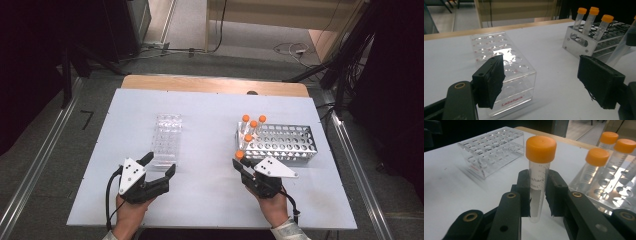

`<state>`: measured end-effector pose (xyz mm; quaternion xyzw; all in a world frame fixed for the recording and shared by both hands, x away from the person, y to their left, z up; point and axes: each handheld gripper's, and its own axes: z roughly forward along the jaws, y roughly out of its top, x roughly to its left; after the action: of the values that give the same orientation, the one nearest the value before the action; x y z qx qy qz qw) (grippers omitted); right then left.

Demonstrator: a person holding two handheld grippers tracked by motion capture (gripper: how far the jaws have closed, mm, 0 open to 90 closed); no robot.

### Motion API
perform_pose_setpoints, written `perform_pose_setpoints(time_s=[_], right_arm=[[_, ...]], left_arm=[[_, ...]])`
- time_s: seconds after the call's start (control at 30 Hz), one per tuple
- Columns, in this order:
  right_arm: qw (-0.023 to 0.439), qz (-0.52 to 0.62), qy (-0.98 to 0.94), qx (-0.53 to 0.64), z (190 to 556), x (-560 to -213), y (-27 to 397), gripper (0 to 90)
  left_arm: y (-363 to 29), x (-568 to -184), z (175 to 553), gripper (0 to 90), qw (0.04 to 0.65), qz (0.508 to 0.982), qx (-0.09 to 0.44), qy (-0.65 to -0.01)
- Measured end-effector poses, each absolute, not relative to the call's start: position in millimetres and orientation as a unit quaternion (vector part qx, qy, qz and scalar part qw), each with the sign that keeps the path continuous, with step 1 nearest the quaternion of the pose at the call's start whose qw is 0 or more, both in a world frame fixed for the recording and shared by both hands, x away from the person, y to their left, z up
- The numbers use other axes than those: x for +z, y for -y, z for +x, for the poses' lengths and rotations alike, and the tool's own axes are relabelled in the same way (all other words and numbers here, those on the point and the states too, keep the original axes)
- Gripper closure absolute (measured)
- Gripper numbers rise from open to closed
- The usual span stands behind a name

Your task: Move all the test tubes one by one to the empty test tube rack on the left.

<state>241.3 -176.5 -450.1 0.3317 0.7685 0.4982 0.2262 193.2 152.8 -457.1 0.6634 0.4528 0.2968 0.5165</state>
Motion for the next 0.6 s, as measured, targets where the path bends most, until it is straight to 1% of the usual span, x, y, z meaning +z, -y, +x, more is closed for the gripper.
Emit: perform_pose_setpoints(time_s=[0.17, 0.27, 0.4, 0.43, 0.47, 0.6], right_arm=[[0.221, 0.316, -0.776, 0.499, 242, -451, 163, 72.0], [0.217, 0.312, -0.778, 0.500, 242, -451, 158, 72.0], [0.209, 0.301, -0.788, 0.495, 243, -454, 146, 72.0], [0.209, 0.301, -0.788, 0.495, 243, -454, 146, 72.0], [0.206, 0.297, -0.791, 0.493, 243, -455, 141, 72.0], [0.203, 0.289, -0.795, 0.494, 242, -456, 133, 72.0]], left_arm=[[-135, -453, 201, 21.7, 0.518, 0.679, 0.278, -0.440], [-129, -451, 203, 21.8, 0.523, 0.680, 0.275, -0.435], [-120, -445, 205, 26.5, 0.533, 0.682, 0.270, -0.421], [-118, -444, 206, 26.5, 0.536, 0.683, 0.267, -0.419], [-116, -443, 206, 28.9, 0.538, 0.685, 0.264, -0.414], [-107, -441, 208, 32.4, 0.544, 0.696, 0.245, -0.400]])
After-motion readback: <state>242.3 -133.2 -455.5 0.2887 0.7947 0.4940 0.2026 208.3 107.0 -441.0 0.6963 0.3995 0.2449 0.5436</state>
